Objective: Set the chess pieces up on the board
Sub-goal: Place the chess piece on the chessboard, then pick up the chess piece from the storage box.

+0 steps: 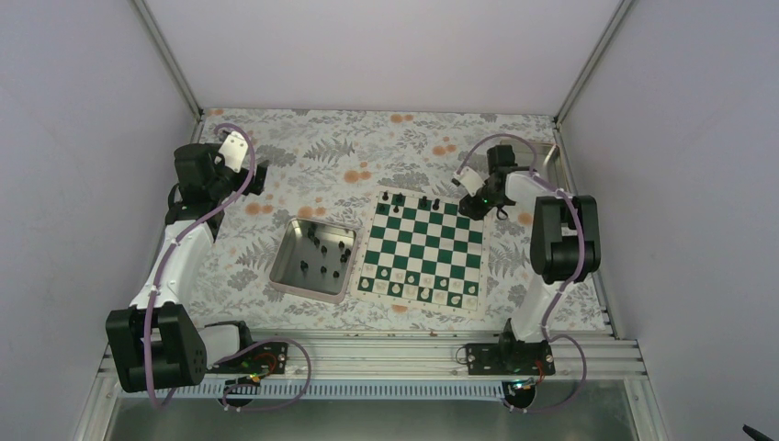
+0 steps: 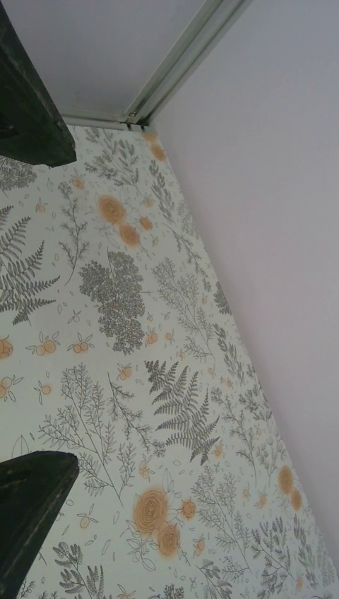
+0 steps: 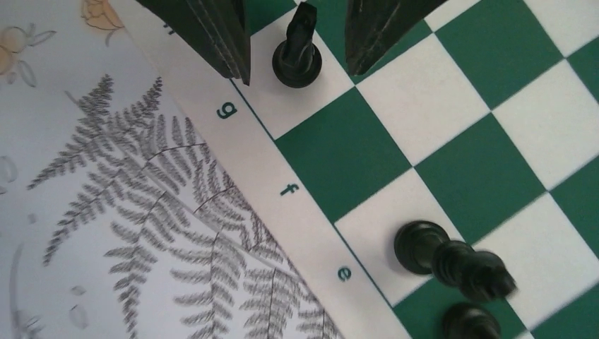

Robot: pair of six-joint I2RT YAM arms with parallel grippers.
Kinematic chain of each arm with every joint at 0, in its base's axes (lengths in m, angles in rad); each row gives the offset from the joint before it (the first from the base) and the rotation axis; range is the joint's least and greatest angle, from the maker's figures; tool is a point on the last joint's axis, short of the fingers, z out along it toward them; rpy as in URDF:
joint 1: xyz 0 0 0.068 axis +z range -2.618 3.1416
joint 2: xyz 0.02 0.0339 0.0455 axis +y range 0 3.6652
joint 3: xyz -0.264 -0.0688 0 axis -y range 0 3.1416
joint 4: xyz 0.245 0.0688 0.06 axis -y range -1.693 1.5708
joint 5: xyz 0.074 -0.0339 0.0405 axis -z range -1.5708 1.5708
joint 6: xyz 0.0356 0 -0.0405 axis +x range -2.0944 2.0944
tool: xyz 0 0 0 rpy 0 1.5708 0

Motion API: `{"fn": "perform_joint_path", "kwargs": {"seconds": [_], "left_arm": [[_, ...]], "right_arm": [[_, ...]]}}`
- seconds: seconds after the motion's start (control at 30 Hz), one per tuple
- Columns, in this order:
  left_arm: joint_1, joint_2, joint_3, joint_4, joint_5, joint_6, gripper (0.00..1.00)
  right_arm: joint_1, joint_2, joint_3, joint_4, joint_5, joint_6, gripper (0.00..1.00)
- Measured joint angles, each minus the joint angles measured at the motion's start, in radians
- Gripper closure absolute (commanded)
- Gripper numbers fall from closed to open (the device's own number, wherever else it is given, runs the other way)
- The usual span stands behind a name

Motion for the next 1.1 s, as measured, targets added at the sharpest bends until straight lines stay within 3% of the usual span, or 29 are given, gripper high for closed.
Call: {"fn": "perform_joint_path", "kwargs": {"seconds": [0.13, 0.33, 0.53, 0.8, 1.1], "left_arm": [[0.0, 0.0, 0.0, 0.0, 0.0, 0.0, 0.0], [0.0, 0.0, 0.0, 0.0, 0.0, 0.004, 0.0], [0.0, 0.0, 0.0, -0.001, 0.0, 0.008, 0.0], [0.0, 0.0, 0.0, -0.002, 0.0, 0.008, 0.0], [0.0, 0.0, 0.0, -0.015, 0.006, 0.008, 0.0]], "right_arm": [[0.002, -0.043, 0.016, -0.016, -0.012, 0.005, 0.59], [0.07, -0.126, 0.2, -0.088, -0.007, 0.011, 0.61], [0.362, -0.126, 0.373, -0.164, 0.013, 0.025, 0.62], [0.745, 0.055, 0.566, -0.226, 0.024, 0.038, 0.64], [0.909, 0.275, 0.658, -0.267, -0.036, 0.033, 0.65]]}}
